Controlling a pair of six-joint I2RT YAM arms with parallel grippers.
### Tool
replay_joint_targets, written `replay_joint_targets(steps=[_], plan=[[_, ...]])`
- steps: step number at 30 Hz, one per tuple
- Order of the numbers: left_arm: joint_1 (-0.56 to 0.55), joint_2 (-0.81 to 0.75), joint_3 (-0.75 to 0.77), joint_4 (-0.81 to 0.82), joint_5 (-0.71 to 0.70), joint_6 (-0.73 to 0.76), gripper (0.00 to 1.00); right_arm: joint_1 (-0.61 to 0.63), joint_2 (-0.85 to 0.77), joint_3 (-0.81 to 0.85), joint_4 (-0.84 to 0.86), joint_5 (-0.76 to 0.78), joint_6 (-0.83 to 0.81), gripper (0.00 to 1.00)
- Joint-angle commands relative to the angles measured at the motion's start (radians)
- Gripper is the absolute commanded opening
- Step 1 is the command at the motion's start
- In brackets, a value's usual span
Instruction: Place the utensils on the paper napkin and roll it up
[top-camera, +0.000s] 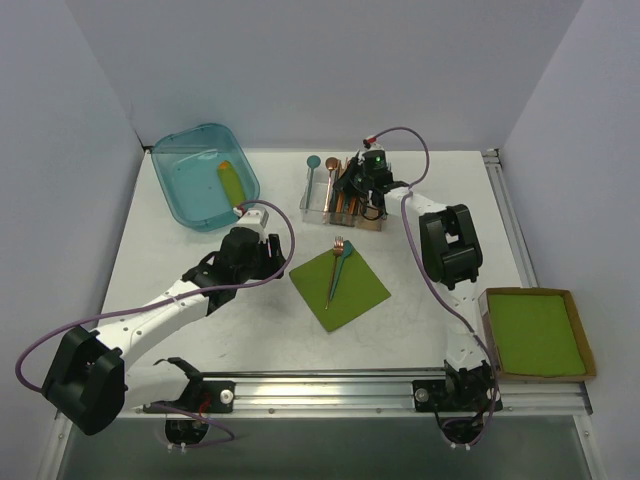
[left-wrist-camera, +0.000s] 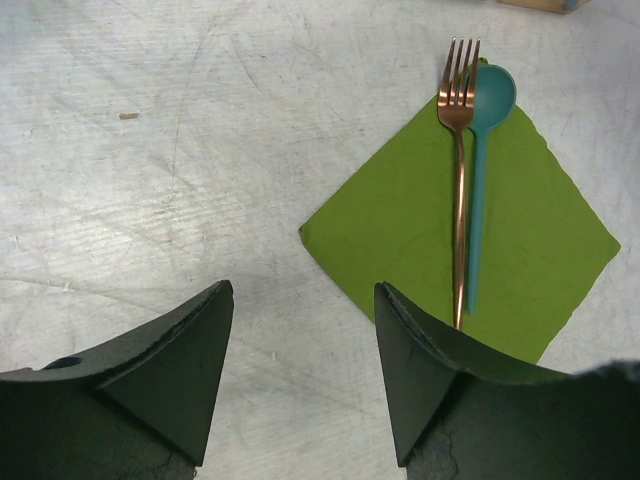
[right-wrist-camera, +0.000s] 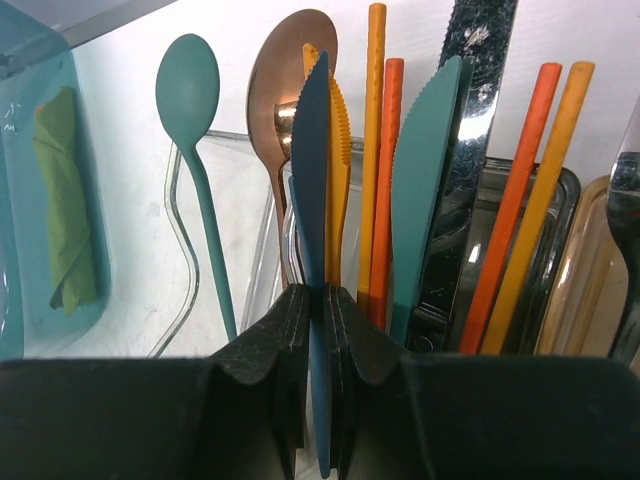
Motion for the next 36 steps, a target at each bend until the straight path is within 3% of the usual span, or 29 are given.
replay_joint_targets(steps=[1, 23, 36], plan=[[0.004, -0.012, 0.007, 0.036, -0.013, 0.018, 0.67, 0.0, -0.043, -0.025, 0.052, -0.032, -0.002, 0.0], [0.003, -0.008, 0.081, 0.065, 0.027, 0.038, 0.68, -0.014, -0.285, -0.215, 0.244, -0.01, -0.085, 0.0], [0.01, 0.003, 0.186, 0.15, 0.158, 0.05, 0.85, -0.015, -0.558, -0.378, 0.26, -0.121, -0.085, 0.0]])
